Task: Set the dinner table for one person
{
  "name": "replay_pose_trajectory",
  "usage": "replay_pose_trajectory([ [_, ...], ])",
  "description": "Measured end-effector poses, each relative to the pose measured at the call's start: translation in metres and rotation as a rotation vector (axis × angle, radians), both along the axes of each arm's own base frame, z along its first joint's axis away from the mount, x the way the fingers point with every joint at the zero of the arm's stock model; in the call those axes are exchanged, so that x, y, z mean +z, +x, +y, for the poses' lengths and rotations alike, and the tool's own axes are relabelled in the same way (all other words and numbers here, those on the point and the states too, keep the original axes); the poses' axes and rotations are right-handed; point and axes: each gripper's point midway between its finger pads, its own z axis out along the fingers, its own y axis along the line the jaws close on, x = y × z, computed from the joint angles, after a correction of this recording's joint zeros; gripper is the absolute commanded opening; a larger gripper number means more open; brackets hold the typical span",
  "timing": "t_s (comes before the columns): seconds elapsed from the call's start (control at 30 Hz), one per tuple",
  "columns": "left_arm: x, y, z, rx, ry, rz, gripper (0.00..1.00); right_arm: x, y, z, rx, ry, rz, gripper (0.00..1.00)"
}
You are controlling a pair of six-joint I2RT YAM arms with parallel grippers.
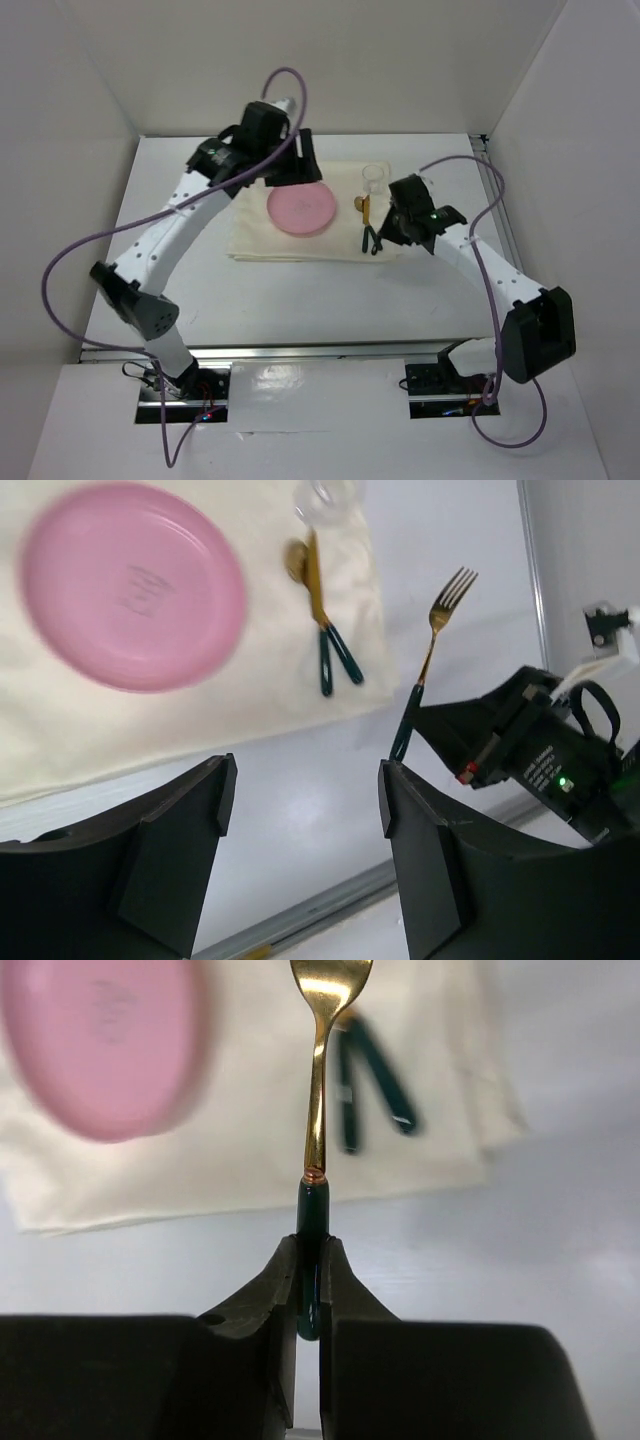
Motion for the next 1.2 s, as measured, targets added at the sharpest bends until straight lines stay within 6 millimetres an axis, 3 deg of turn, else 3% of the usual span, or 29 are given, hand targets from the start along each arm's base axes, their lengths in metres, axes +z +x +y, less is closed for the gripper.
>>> replay_pose_trajectory([
  [0.07, 0.024, 0.002, 0.033, 0.087, -0.026, -0.048, 0.76, 0.023, 0.02, 0.036, 0.096, 0.021, -0.048, 0.0],
  [0.17, 0.06, -0.009, 0.076, 0.192, -0.062, -0.132, 0.76, 0.045, 0.061, 0.113, 0.271, 0.066, -0.126, 0.0],
  [0.37, 0.106, -0.05, 0.113, 0.258, -0.14, -0.248, 0.76, 0.014, 0.098, 0.243, 0.535, 0.109, -0.128, 0.0],
  [0.53, 0.098, -0.059, 0.122, 0.282, -0.143, -0.231, 0.76, -0.011, 0.12, 0.31, 0.631, 0.151, -0.143, 0.0],
  [0.7, 0.071, -0.056, 0.119, 0.273, -0.108, -0.165, 0.76, -0.029, 0.139, 0.337, 0.632, 0.188, -0.156, 0.0],
  [0.93, 0.052, -0.058, 0.121, 0.271, -0.081, -0.114, 0.76, -0.075, 0.136, 0.34, 0.586, 0.201, -0.066, 0.01],
  [1.03, 0.051, -0.059, 0.124, 0.278, -0.081, -0.112, 0.76, -0.09, 0.135, 0.34, 0.561, 0.203, -0.037, 0.16],
  [1.1, 0.051, -0.06, 0.125, 0.28, -0.081, -0.112, 0.76, -0.095, 0.135, 0.34, 0.545, 0.208, -0.026, 0.36],
  [1.2, 0.053, -0.061, 0.128, 0.285, -0.084, -0.117, 0.76, -0.095, 0.136, 0.34, 0.533, 0.216, -0.024, 0.48],
])
